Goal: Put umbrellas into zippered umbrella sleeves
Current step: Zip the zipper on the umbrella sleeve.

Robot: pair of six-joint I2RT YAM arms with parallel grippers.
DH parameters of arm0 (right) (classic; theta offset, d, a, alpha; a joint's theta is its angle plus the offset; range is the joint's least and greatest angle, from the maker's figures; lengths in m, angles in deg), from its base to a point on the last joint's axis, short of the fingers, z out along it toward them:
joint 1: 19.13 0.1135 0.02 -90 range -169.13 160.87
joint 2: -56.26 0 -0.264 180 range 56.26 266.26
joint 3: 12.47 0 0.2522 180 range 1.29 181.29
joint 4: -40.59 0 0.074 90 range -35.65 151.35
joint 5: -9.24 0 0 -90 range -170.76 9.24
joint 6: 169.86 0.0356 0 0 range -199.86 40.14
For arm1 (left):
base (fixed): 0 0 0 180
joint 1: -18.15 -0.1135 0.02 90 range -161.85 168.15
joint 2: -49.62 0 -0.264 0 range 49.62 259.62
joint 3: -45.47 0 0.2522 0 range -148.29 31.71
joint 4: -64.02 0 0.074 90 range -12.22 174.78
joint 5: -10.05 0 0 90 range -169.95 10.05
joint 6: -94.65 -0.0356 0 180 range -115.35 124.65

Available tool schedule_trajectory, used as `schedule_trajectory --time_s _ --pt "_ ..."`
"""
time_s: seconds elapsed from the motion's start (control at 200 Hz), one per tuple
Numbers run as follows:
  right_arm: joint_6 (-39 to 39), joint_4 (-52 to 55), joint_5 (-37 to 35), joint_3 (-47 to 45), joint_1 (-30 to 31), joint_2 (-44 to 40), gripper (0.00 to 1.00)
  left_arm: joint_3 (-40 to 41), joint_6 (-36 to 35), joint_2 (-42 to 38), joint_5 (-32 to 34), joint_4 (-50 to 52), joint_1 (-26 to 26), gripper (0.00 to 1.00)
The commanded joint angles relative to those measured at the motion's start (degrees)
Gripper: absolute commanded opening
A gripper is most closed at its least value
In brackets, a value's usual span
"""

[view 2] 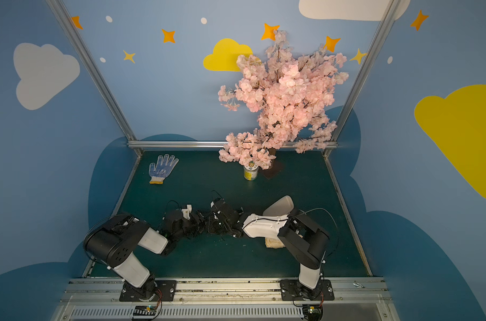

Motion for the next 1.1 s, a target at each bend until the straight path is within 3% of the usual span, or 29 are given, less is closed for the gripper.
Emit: schedule_trajectory --time_s 0.0,0.13,0.27,0.576,0.796,0.881,1.096 --pt "1.41 -8.0 -1.01 -1.19 -1.42 1.66 0.0 0.88 -1.35 -1.72 -4.65 8.81 1.05 0.69" --pt "1.57 -11.62 -1.18 -3.25 -3.12 1.3 0.0 1.18 -2.7 -3.94 -8.03 13.23 -1.72 0.7" --pt "1.02 -16.02 0.68 -3.97 -3.17 2.41 0.0 -2.68 -2.71 -3.94 -9.99 17.3 -0.53 0.7" --pt "5.45 -23.96 2.24 -6.97 -0.78 4.38 0.0 -2.08 11.88 9.09 -7.92 -5.43 0.72 0.7" --pt "7.27 -23.22 2.83 -9.9 -0.44 1.92 0.0 -3.16 14.37 18.02 -6.85 -18.28 0.83 0.57" --pt "6.47 -20.57 2.15 -10.51 -0.85 0.16 0.0 -3.01 12.69 18.42 -7.53 -18.26 0.47 0.5" --pt "4.19 -15.48 2.88 -10.06 -2.2 -0.77 0.0 -1.93 7.74 15.53 -8.3 -11.51 -0.34 0.45"
